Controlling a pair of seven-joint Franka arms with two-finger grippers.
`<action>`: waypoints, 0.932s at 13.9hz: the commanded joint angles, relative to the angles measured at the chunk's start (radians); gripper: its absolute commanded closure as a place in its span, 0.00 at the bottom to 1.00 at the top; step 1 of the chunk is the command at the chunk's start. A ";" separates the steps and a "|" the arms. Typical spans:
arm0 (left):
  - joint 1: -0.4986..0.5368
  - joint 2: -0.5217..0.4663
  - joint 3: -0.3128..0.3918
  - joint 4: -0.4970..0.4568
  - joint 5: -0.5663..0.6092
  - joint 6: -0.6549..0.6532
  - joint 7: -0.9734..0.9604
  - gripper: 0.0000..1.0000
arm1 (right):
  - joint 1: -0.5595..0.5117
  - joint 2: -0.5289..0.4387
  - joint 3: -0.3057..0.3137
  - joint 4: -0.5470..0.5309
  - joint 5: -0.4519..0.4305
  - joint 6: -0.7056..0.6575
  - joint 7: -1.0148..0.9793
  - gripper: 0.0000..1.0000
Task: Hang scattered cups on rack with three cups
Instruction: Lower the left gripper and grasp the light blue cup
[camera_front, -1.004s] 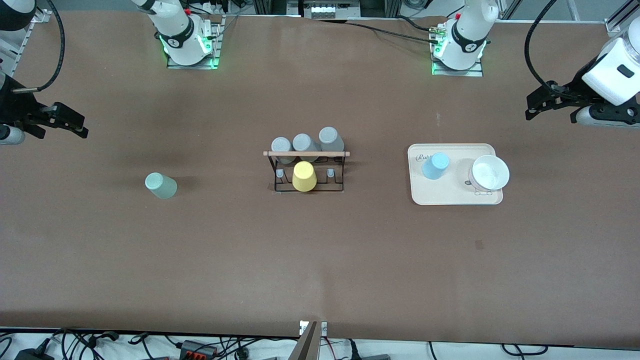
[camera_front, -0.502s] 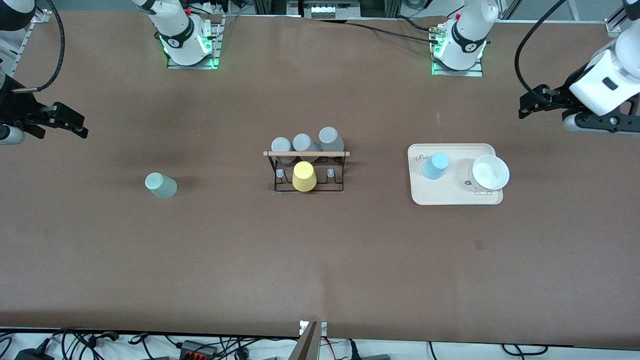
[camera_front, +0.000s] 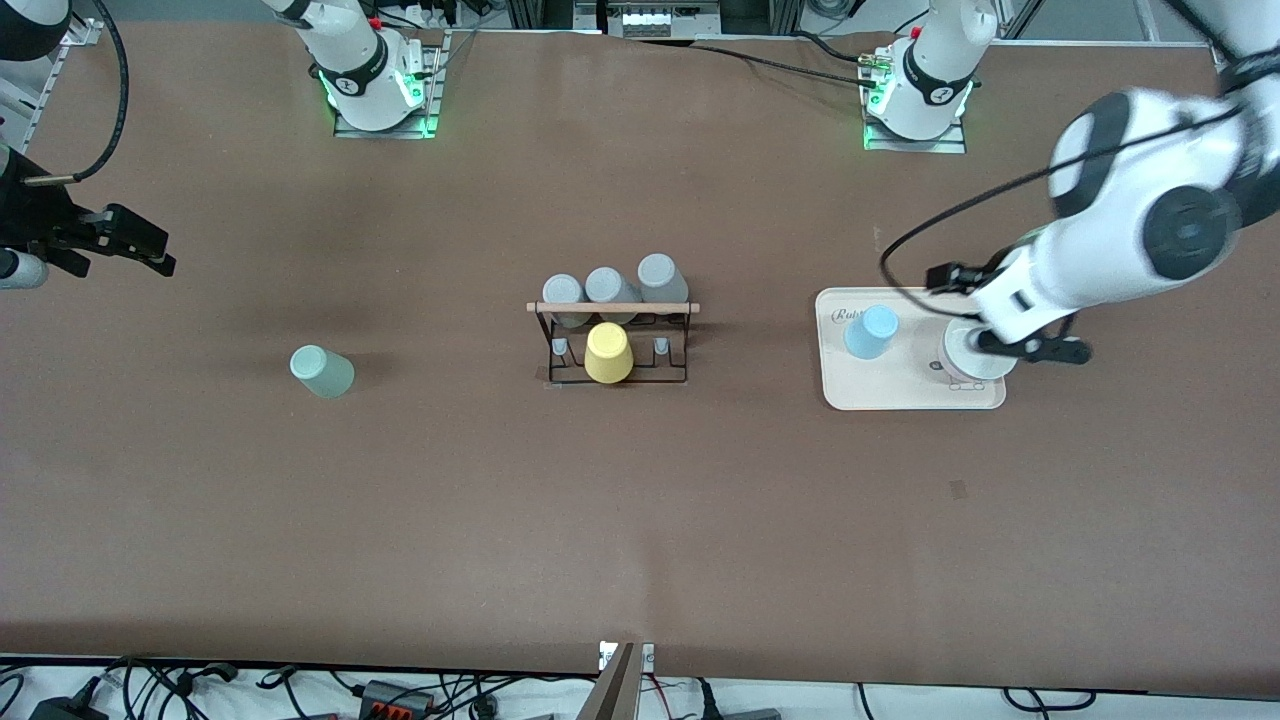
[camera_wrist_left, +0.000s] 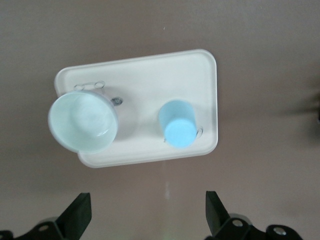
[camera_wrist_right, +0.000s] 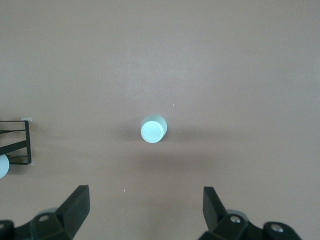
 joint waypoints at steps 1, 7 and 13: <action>0.006 -0.049 -0.060 -0.254 -0.002 0.289 -0.104 0.00 | -0.002 -0.010 0.000 -0.002 0.000 -0.007 -0.002 0.00; 0.002 -0.035 -0.067 -0.398 0.053 0.569 -0.108 0.00 | -0.002 -0.007 0.000 -0.002 0.001 -0.005 -0.002 0.00; 0.001 -0.013 -0.074 -0.490 0.075 0.688 -0.118 0.00 | -0.002 -0.004 0.000 -0.003 0.001 -0.006 -0.002 0.00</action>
